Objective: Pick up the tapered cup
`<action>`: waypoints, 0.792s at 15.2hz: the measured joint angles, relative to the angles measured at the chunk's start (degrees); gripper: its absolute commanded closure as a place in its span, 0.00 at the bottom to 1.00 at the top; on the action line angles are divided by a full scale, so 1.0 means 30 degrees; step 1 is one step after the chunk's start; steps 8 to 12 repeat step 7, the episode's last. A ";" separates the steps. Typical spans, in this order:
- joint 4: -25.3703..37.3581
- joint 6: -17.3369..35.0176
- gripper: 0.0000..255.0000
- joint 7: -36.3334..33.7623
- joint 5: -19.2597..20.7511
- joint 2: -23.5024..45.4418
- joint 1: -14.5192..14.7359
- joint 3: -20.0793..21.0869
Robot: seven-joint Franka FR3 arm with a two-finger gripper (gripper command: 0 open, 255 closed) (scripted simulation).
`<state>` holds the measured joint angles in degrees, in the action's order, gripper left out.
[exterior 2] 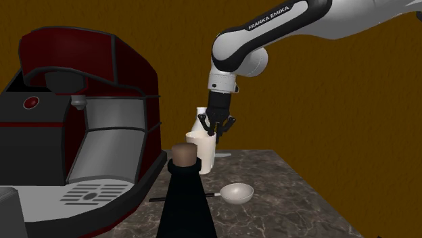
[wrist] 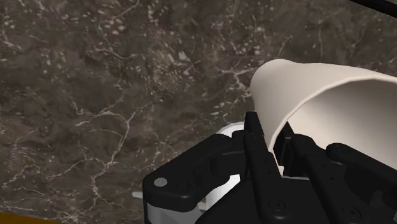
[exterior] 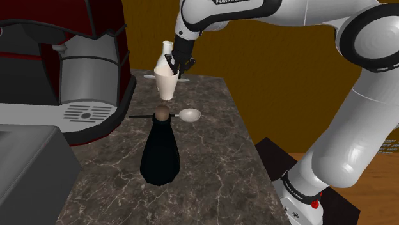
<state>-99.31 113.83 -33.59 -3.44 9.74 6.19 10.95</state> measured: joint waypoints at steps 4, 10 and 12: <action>0.0977 -0.0990 1.00 -0.0115 0.0030 -0.0020 0.0031 0.0019; 0.1529 -0.1635 1.00 -0.0160 0.0025 -0.0114 0.0031 0.0025; 0.1529 -0.1635 1.00 -0.0160 0.0025 -0.0114 0.0031 0.0025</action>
